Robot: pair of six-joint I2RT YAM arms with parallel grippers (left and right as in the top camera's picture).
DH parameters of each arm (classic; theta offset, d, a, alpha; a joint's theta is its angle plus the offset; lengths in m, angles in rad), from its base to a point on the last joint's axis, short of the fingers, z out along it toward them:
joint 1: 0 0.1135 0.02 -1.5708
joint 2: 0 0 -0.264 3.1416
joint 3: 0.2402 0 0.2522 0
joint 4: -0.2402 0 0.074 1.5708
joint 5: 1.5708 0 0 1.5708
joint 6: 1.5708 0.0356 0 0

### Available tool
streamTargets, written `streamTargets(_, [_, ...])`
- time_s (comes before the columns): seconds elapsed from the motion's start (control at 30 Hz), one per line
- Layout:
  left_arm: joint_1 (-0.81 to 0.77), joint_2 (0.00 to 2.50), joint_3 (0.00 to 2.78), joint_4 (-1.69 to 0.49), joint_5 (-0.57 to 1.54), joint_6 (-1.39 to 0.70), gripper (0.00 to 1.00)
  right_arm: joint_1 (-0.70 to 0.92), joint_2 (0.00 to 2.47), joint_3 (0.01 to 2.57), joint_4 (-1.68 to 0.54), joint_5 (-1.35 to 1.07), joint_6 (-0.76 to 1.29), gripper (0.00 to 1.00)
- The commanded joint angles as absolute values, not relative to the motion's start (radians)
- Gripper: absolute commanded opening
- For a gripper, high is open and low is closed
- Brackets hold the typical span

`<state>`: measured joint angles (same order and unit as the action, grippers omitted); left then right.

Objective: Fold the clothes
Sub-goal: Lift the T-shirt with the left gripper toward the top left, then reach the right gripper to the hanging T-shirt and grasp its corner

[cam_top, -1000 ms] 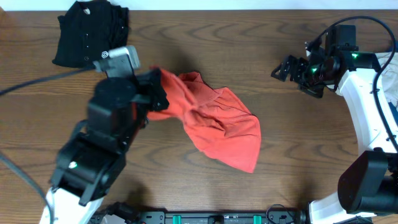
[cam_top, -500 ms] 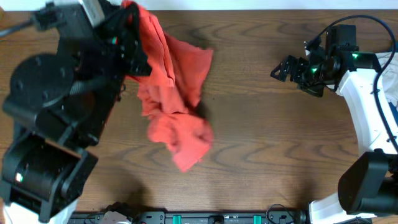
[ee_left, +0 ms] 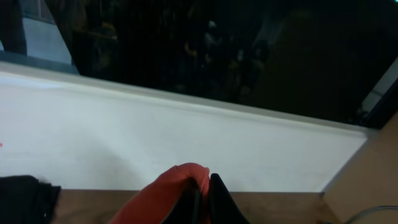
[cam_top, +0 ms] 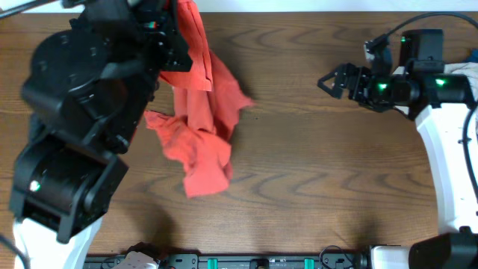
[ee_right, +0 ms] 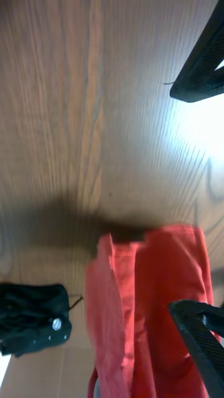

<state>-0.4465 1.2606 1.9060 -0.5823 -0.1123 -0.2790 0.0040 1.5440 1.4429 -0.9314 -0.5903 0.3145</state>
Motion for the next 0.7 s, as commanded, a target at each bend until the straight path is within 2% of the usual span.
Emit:
streamTargets(0.0, [-0.443,1.228,1.947,-0.588,-0.124,-0.255,0.06,0.038,1.583,1.423,-0.885,-0.657,0.408,0.99])
streamTargets(0.33, [-0.445,1.204,1.947,-0.599,-0.121,-0.255,0.06,0.120,1.776,1.394,-0.601,-0.869,0.587,0.99])
streamTargets(0.67, [-0.444,1.210,1.947,-0.632,-0.121,-0.236,0.06,0.171,1.929,1.394,-0.563,-1.146,0.710,0.99])
